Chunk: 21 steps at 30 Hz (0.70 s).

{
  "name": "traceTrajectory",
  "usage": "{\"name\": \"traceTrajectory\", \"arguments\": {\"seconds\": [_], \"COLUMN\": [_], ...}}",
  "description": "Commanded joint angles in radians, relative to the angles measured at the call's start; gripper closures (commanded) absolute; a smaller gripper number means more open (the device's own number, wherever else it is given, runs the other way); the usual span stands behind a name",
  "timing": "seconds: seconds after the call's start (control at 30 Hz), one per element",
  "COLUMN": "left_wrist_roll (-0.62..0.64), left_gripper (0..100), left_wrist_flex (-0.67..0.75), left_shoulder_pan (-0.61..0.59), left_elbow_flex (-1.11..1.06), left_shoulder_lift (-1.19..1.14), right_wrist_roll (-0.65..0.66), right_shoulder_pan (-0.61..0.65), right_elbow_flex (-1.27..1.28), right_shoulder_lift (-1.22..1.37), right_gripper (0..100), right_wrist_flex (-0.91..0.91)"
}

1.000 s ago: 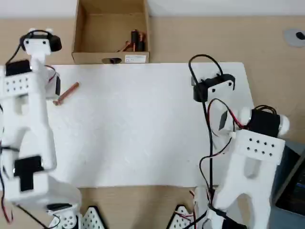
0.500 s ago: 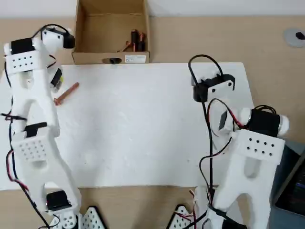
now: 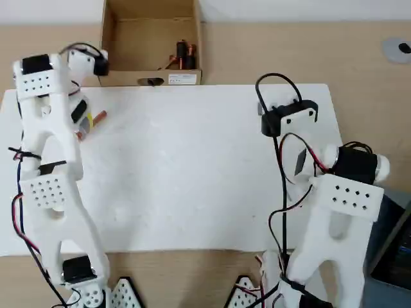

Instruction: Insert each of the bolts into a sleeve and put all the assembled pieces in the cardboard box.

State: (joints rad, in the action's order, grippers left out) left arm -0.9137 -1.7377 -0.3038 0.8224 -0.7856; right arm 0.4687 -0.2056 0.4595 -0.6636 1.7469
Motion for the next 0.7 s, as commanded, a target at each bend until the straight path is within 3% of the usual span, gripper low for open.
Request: {"name": "traceTrajectory", "arguments": {"seconds": [0.0, 0.67], "left_wrist_roll": [-0.017, -0.018], "left_gripper": [86, 87], "left_wrist_flex": [0.015, 0.020], "left_shoulder_pan": [0.005, 0.012], "left_elbow_flex": [0.049, 0.236], "left_shoulder_lift": [-0.015, -0.271], "right_wrist_roll": [-0.009, -0.003], "right_shoulder_pan": [-0.015, -0.012], "right_elbow_flex": [0.001, -0.004], "right_shoulder_lift": [-0.024, -0.022], "right_gripper": [98.8, 98.8], "right_wrist_flex": [0.008, 0.018]}}
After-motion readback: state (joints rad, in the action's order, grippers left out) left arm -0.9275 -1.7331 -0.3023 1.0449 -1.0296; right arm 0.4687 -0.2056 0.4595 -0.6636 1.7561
